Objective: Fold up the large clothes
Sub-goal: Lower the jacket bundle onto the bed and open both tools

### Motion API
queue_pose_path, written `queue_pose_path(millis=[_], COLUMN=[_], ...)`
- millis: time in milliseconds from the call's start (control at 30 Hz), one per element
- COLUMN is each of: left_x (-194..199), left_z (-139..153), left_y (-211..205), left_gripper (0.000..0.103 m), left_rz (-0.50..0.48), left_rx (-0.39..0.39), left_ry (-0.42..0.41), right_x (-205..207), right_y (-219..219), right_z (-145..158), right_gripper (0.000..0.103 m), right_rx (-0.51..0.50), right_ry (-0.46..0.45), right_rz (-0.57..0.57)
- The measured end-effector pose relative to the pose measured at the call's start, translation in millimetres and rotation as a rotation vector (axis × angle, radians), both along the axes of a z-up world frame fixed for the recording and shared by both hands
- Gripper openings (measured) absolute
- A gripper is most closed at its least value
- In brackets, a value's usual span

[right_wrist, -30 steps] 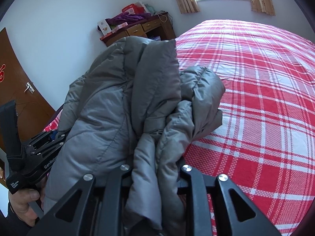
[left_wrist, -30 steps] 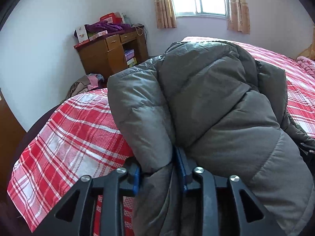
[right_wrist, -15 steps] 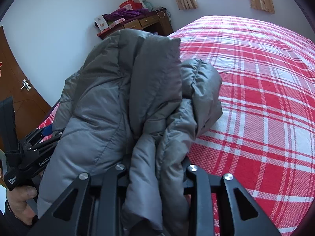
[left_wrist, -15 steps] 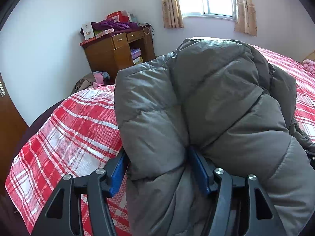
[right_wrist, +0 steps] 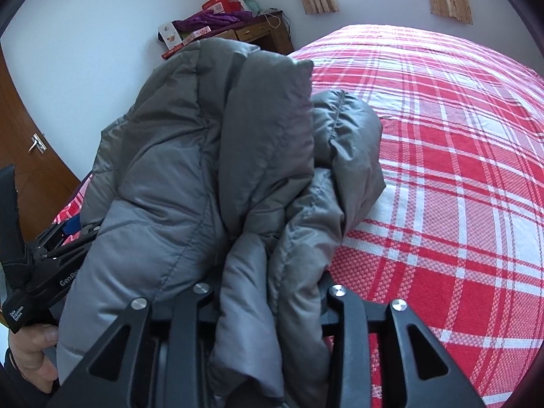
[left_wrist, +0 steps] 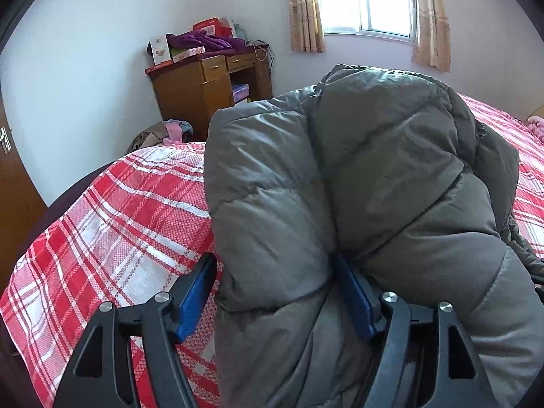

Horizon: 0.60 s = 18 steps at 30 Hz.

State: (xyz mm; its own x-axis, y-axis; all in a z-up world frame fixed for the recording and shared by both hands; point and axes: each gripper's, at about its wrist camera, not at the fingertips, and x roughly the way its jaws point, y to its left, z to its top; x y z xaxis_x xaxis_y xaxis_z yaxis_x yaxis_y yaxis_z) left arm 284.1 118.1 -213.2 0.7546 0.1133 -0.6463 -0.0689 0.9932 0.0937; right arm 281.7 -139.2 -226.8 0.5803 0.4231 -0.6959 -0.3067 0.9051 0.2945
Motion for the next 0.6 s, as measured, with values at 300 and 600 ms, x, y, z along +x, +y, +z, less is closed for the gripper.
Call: queue_pose_path(millis=[300, 600], left_x=[-38, -123], left_z=[52, 135], left_y=[19, 27], left_gripper=[0.074, 0.079], left_rz=[0.027, 0.019], left_rx=[-0.017, -0.037], left_ry=[-0.023, -0.178], right_x=[-10, -96], right_y=[2, -3], right_z=[26, 107], right_gripper=[0.053, 0.075], right_rx=[-0.051, -0.05], right_ry=[-0.007, -0.188], right_rz=[-0.058, -0.072])
